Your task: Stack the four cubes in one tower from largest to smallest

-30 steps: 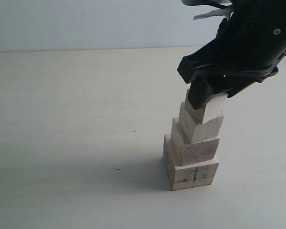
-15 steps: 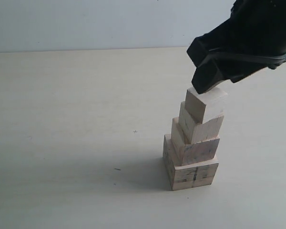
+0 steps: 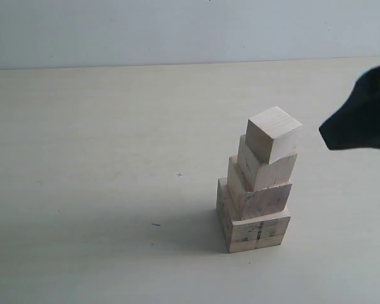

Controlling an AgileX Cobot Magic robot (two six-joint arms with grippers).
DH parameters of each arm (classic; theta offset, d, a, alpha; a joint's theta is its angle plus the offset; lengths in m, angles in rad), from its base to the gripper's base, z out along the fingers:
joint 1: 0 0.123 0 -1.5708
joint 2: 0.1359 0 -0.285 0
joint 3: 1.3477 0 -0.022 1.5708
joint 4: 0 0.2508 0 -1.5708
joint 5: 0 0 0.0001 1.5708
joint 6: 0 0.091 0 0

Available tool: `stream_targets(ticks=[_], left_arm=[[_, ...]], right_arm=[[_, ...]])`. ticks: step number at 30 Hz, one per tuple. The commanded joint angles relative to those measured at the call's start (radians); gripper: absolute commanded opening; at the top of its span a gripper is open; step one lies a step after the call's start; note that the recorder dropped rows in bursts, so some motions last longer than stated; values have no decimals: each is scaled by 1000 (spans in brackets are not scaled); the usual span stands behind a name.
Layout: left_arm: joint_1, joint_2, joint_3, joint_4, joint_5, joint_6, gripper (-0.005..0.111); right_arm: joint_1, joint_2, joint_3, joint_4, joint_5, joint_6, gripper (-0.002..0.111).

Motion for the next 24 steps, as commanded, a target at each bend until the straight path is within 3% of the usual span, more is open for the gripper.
stream_targets(ticks=[1,6,8,24], left_arm=[[1,-7,3,3,-6,0,0],[1,-7,3,3,-6,0,0],[1,-7,3,3,-6,0,0],[1,-7,3,3,-6,0,0]], right_arm=[[0,-43,63,54,-32,-3,40],[0,-88,114,129,-98,-41,7],[0,-93,133,165,-120,-68,0],[0,10,169,245,-225,-143,0]])
